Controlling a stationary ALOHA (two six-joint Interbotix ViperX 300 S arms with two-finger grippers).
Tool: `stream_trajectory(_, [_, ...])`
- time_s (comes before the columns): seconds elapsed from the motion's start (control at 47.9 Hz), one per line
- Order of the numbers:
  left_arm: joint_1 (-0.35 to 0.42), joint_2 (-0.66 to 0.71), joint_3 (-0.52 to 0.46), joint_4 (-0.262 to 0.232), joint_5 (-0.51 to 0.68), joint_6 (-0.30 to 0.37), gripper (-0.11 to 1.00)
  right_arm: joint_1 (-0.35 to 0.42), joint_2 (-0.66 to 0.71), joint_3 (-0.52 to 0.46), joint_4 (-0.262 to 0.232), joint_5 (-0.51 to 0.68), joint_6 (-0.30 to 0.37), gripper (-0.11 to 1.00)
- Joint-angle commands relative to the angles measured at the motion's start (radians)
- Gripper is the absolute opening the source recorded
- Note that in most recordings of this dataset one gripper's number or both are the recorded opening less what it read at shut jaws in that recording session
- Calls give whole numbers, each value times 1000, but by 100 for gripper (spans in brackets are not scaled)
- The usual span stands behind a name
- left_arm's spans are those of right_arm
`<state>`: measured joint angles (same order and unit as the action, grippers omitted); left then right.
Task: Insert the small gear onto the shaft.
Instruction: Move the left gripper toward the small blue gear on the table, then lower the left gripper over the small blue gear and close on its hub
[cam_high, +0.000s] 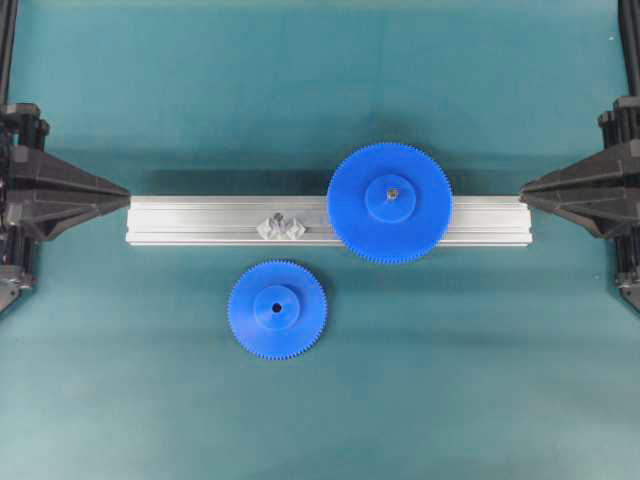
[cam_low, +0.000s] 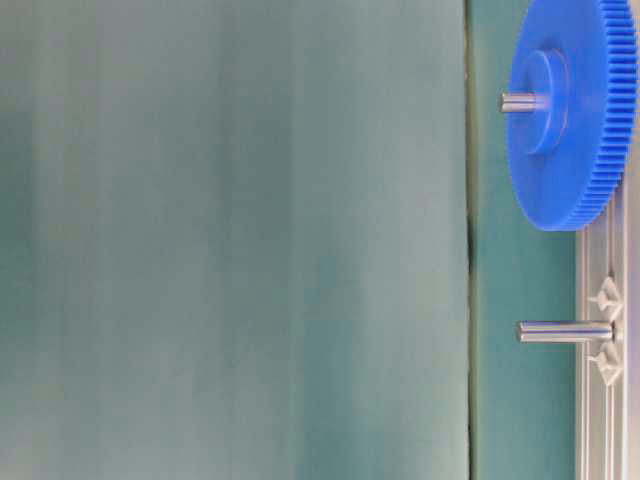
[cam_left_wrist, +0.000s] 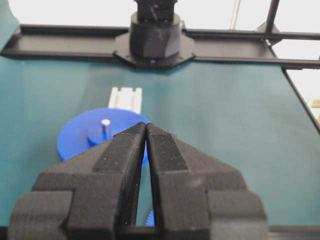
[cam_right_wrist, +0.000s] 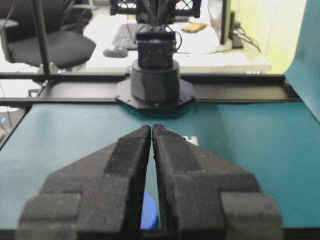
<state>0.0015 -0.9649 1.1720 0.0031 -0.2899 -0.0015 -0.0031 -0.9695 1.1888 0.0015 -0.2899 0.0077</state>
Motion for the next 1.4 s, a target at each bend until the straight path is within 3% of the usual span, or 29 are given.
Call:
stream_trajectory(0.0, [-14,40,-48,8,35,-52,10,-12,14,-17,3,-6,2,16])
stream_trajectory(0.063, [-21,69,-74,9,80,-91,14,-15,14,-18,21,26,5,19])
stream_trajectory(0.146, [-43,110,-107,14,117,-120,4,-18,17,-31,40,120,17,11])
stream_trajectory(0.355, [-71,232,-183,15,206,-115,1,-46,18,-81,38,321,23,5])
stream_trajectory(0.606, [-81,380,-287,15,377,-117,1,-138,28,-100,32,449,23,5])
stream_trajectory(0.773, [-92,468,-318,15,393,-124,1,-196,38,-106,29,466,20,5])
stream_trajectory(1.379, [-143,736,-434,15,413,-126,1,-210,83,-40,26,474,25,5])
